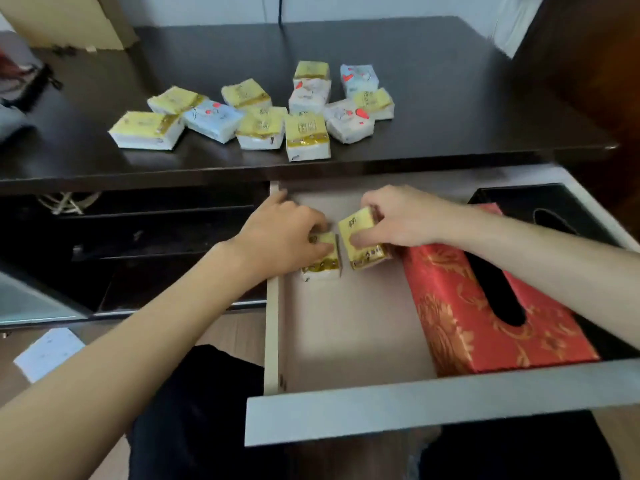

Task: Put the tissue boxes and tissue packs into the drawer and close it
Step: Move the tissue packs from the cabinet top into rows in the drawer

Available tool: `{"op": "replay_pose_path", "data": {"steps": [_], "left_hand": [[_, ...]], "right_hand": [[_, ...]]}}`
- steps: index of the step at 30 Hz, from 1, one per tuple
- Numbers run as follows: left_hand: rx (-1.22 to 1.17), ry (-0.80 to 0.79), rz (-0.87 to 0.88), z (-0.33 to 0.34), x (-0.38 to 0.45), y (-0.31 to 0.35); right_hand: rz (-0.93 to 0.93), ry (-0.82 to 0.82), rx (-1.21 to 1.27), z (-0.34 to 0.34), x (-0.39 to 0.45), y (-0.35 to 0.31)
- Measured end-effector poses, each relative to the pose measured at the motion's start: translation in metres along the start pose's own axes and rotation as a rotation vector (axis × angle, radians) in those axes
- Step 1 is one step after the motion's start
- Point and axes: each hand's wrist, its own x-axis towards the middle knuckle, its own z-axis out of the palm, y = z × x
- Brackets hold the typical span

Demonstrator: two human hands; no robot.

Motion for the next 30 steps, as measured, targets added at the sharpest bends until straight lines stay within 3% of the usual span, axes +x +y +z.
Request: {"op": "replay_pose_path", "data": {"steps": [5, 9, 13, 30], "left_hand": [[0.093, -0.16, 0.054, -0.003, -0.007, 0.002], [0.125, -0.154, 0.081, 0.0, -0.002, 0.005], [0.118, -0.148, 0.097, 0.002, 0.003, 0.003], [0.096, -0.101, 0.066, 0.009, 0.034, -0.013]], "right_hand": [[-0.103, -0.027, -0.322, 0.007, -0.01, 0.004], [-0.207, -0.045, -0.498, 0.006, -0.021, 0.009], [-0.19, -0.024, -0.575, 0.009, -0.016, 0.002], [-0.097, 0.044, -0.306, 0.012, 0.016, 0.005]]}}
